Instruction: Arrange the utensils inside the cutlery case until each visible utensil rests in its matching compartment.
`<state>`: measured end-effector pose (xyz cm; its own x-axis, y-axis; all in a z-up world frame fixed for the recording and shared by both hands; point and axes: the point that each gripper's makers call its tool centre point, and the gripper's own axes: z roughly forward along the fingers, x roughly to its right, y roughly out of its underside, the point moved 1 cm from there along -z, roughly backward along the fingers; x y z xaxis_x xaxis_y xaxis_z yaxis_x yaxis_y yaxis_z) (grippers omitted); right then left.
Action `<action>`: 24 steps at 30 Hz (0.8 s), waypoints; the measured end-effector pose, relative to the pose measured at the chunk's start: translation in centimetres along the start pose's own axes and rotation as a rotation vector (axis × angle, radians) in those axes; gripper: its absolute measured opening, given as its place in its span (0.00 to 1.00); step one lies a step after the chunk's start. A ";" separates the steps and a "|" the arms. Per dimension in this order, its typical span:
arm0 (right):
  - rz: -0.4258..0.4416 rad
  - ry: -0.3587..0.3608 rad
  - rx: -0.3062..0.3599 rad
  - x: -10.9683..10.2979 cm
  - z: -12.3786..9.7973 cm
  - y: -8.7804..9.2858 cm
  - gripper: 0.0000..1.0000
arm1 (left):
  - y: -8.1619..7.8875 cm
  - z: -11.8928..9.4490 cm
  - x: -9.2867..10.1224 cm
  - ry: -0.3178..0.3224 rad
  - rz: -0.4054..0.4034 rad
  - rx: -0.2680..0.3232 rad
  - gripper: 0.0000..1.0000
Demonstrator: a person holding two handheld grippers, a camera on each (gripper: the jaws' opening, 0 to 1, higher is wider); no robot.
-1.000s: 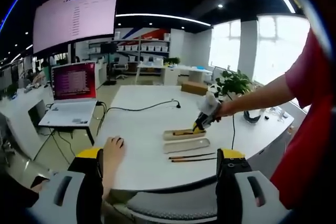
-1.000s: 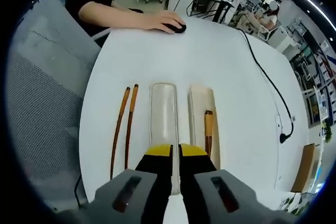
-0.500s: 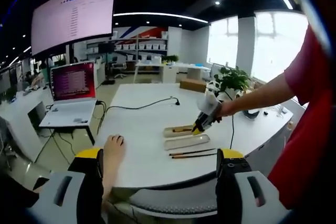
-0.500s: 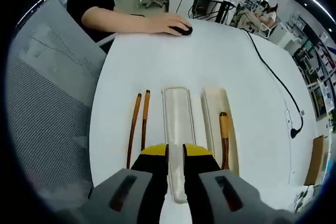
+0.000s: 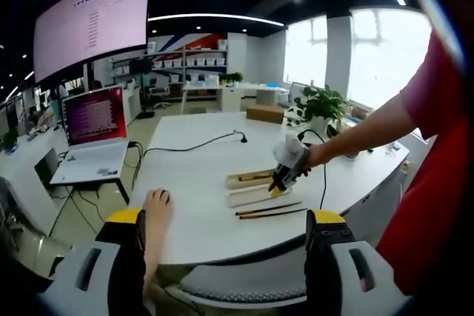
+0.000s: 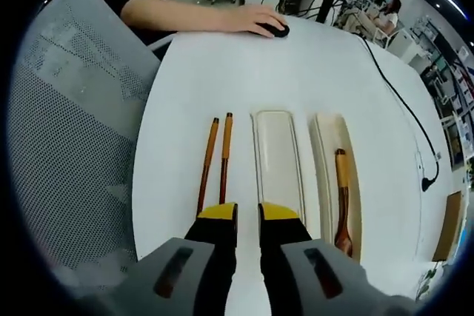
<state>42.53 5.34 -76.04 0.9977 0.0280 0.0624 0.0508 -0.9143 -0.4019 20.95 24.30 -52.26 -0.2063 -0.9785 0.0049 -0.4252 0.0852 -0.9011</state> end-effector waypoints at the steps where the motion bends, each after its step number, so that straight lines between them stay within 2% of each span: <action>1: 0.004 -0.002 -0.003 -0.1 0.0 0.1 0.08 | 0.0 0.0 0.0 0.001 -0.006 0.004 0.90; 7: 0.068 -0.031 0.029 -1.1 0.5 0.1 0.09 | 0.5 0.0 -0.5 -0.005 -0.016 -0.008 0.89; 13: 0.043 -0.036 0.023 -2.6 1.4 0.1 0.08 | 0.6 0.2 -0.7 -0.005 -0.023 -0.010 0.88; 24: 0.021 -0.035 0.001 -3.4 2.5 0.2 0.06 | 0.6 0.5 -0.8 -0.001 -0.024 -0.011 0.88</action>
<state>39.30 6.12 -78.63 0.9995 0.0232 0.0217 0.0300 -0.9143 -0.4039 21.34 25.04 -53.05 -0.1946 -0.9805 0.0262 -0.4400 0.0633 -0.8958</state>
